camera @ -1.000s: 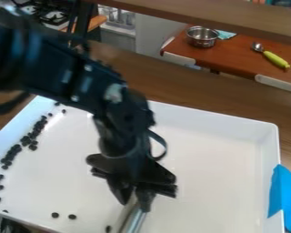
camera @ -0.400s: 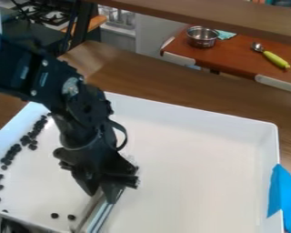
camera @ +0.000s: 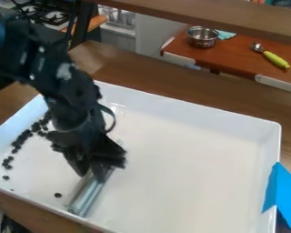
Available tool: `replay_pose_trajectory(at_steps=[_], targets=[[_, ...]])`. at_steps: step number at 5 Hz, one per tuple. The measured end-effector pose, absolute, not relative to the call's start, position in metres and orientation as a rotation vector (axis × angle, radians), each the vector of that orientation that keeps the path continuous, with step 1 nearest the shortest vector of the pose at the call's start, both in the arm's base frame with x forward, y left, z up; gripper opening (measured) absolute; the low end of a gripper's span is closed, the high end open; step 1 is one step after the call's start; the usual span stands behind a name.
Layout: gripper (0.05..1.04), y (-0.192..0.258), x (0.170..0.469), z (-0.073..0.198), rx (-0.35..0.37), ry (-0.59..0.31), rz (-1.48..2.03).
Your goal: Sweep into pile
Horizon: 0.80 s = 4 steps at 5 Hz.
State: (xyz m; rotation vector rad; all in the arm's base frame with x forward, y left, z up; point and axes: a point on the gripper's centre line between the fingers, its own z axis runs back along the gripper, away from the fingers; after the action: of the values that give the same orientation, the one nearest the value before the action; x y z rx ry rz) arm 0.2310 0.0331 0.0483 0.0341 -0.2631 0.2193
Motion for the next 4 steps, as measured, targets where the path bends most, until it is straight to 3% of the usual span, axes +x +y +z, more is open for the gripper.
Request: replay_pose_trajectory(at_steps=[4], targets=[[0.339,0.133,0.217,0.051,0.139,-0.262,0.187]])
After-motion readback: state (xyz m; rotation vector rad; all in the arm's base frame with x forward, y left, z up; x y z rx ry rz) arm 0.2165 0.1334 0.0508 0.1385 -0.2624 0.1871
